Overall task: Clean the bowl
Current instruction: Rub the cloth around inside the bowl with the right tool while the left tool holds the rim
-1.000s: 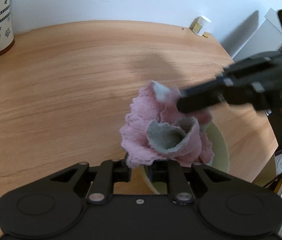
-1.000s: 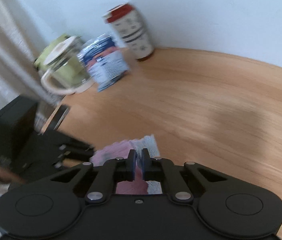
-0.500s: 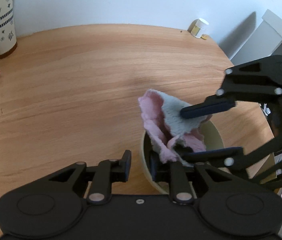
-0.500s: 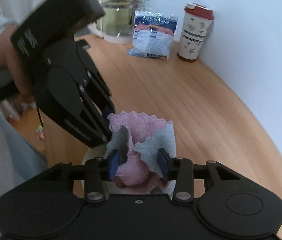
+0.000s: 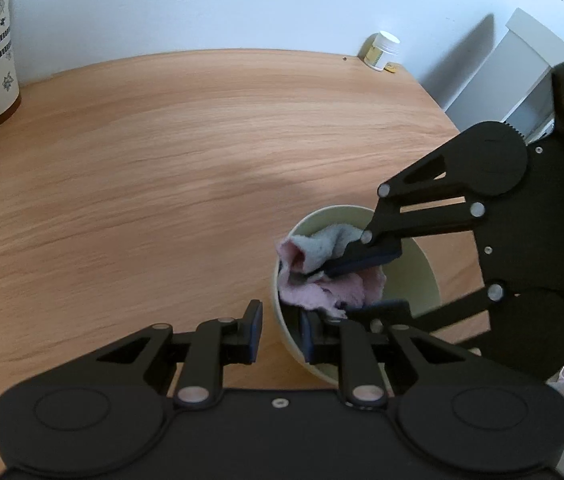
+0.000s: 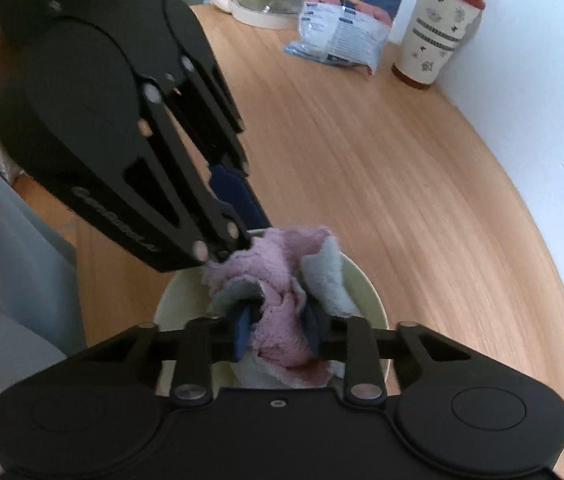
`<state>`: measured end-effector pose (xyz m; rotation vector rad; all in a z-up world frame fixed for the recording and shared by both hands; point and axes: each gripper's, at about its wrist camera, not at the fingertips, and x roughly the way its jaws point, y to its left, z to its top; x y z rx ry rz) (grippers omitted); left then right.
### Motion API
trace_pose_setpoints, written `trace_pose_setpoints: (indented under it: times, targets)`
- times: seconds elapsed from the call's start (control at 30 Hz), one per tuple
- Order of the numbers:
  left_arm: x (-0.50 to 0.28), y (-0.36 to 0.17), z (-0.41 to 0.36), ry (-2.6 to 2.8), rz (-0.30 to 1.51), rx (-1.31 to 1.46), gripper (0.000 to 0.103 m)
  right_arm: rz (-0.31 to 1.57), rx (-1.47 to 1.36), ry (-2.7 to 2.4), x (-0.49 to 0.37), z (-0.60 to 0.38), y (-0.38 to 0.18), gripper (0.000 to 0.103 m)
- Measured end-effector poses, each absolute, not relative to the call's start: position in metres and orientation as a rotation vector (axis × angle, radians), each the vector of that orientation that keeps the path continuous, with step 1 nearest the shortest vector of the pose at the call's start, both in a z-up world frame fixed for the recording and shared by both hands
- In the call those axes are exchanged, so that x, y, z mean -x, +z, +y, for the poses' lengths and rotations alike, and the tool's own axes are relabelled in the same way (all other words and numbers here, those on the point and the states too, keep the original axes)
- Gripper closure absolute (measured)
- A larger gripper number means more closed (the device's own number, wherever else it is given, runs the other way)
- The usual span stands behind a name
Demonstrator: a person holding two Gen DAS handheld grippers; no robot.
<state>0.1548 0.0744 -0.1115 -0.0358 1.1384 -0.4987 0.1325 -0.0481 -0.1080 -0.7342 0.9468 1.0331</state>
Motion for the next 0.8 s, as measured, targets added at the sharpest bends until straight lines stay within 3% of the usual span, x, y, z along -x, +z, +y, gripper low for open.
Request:
trace_pose_setpoints:
  times: [0.17, 0.43, 0.8]
  targets:
    - [-0.152, -0.109, 0.077, -0.492, 1.133, 0.059, 0.085, 0.946, 0.697, 1.005, -0.13, -0.054, -0.116, 0.091]
    - [-0.15, -0.106, 0.082, -0.498, 1.144, 0.078, 0.085, 0.865, 0.508, 0.987, -0.133, -0.074, -0.084, 0.092]
    - [-0.154, -0.111, 0.079, -0.514, 1.166, 0.066, 0.09, 0.865, 0.582, 1.06, -0.147, -0.062, -0.094, 0.092]
